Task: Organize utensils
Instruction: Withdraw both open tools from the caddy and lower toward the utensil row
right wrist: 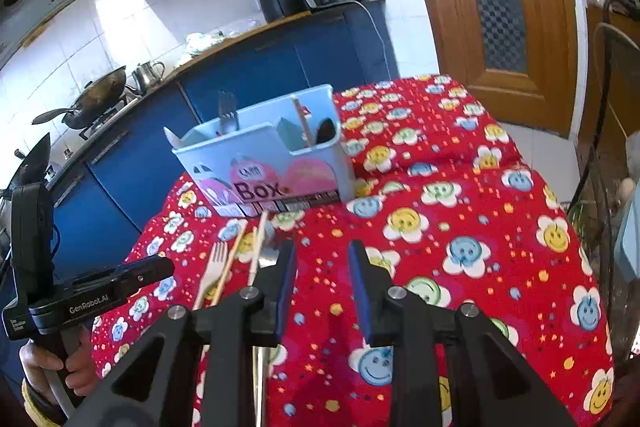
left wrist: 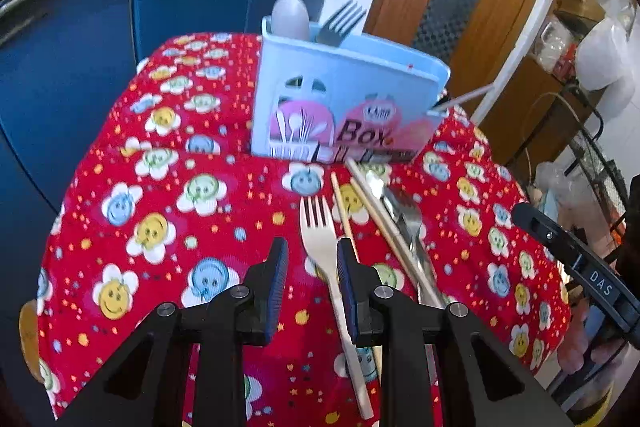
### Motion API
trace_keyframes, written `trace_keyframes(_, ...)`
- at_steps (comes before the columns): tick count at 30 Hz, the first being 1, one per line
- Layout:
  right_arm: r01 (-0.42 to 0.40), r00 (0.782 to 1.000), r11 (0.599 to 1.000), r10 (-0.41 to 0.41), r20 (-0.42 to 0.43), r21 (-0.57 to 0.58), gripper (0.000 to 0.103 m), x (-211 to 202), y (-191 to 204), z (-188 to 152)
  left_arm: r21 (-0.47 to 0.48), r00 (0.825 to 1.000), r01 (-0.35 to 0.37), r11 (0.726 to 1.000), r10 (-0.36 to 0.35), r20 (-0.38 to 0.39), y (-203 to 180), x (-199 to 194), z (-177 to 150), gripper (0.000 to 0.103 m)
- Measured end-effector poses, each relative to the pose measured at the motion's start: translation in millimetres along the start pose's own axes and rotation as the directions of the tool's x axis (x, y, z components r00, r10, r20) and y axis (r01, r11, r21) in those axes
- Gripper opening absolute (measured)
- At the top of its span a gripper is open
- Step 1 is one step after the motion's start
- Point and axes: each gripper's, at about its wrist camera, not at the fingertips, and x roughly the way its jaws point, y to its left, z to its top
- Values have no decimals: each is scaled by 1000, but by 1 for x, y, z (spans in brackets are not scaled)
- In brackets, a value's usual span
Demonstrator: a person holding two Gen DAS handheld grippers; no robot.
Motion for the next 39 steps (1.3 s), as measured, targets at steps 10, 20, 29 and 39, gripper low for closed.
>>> trace_keyframes(10, -5, 999, 999, 7, -37, 44, 30, 9, -18, -13, -17, 994, 23, 1000, -24, -105, -3, 20, -12, 25)
trace_keyframes(20, -2, 999, 998, 6, -47, 71, 30, 11, -31, -19, -8, 989, 9, 1000, -10, -146, -11, 32, -15, 25)
trace_keyframes(29, -9, 998, 998, 13, -60, 68, 31, 14, -28, -21, 3, 988, 10, 1000, -9, -152, -11, 42, -6, 25)
trace_keyframes(39, -11, 996, 999, 14, -89, 36, 31, 21, -11, -18, -82, 992, 73, 994, -81, -93, 10, 37, -6, 15)
